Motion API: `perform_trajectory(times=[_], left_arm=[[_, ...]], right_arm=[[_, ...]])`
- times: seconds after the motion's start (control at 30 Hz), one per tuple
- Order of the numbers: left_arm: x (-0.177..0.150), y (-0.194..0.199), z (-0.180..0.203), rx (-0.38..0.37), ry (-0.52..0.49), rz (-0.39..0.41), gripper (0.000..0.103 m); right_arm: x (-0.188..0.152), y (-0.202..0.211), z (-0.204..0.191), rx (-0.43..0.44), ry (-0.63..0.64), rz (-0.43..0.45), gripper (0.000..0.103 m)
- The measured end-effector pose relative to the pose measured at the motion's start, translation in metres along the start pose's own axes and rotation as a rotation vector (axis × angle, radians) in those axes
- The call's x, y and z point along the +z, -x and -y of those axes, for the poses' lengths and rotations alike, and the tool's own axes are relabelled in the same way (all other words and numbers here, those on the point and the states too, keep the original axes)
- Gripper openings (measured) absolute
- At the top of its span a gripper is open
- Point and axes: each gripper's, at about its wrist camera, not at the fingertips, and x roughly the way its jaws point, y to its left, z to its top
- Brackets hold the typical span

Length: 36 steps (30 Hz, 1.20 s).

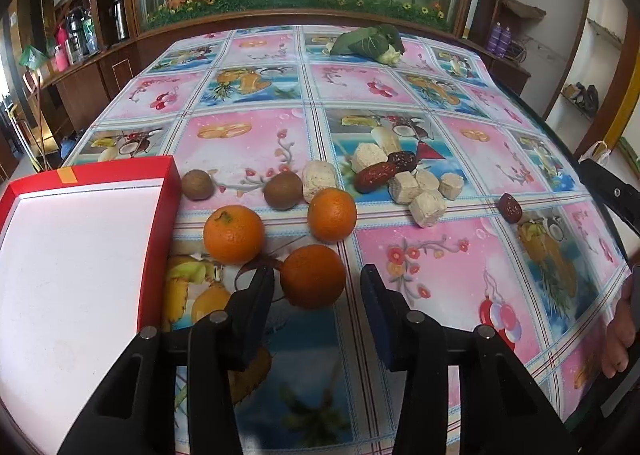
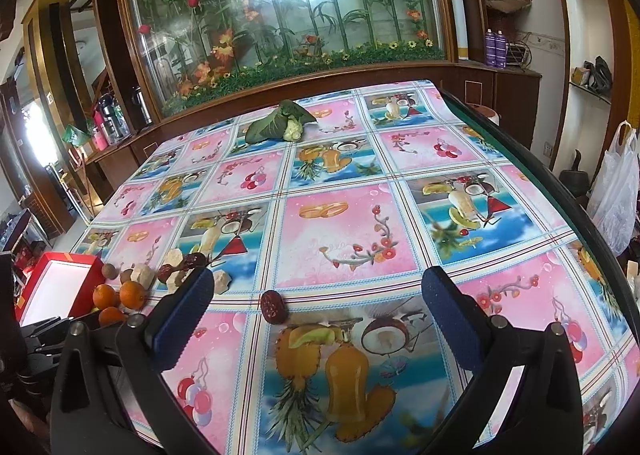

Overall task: Organize fruits
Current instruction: 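Grasp an orange with the left tool while the right tool grasps a tan cake cube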

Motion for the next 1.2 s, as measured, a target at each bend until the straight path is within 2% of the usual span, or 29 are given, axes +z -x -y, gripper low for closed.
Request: perform_trajectory(times=[0.07,0.1,0.47,0.73,0.83,0.9,0.93,1.0,1.03,1.2], left_arm=[[0.001,-0.001,0.001,-0.006,-0.008,-0.006,0.034],[0.000,-0.002,0.002,-0.017,-0.010,-0.011,0.032],[-0.003,0.016,-0.003,-0.068,-0.017,0.002,0.032],[-0.006,0.065,-0.023,-0.058,0.005,0.093,0.032],[-0.007,0.075,-0.030,-0.049,0.005,0.119,0.032],[-0.008,0.079,-0.035,-0.041,0.014,0.131,0.032],[-0.009,0.080,-0.038,-0.040,0.020,0.136,0.032],[-0.010,0.081,-0.042,-0.039,0.029,0.139,0.032],[-0.010,0.081,-0.044,-0.039,0.034,0.139,0.032],[-0.013,0.079,-0.049,-0.045,0.045,0.142,0.032]], right_arm=[[0.000,-0.001,-0.001,0.001,0.007,-0.002,0.103],[-0.001,-0.001,-0.003,0.001,0.012,-0.004,0.103],[-0.007,-0.004,-0.022,0.040,0.079,-0.031,0.103],[-0.018,-0.013,-0.075,0.159,0.136,-0.112,0.100],[-0.024,-0.030,-0.097,0.148,0.176,-0.186,0.090],[-0.027,-0.042,-0.105,0.147,0.183,-0.237,0.075],[-0.028,-0.050,-0.108,0.139,0.178,-0.269,0.073],[-0.031,-0.063,-0.109,0.113,0.159,-0.316,0.061],[-0.031,-0.068,-0.107,0.111,0.138,-0.333,0.059],[-0.025,-0.070,-0.111,0.127,0.116,-0.302,0.054]])
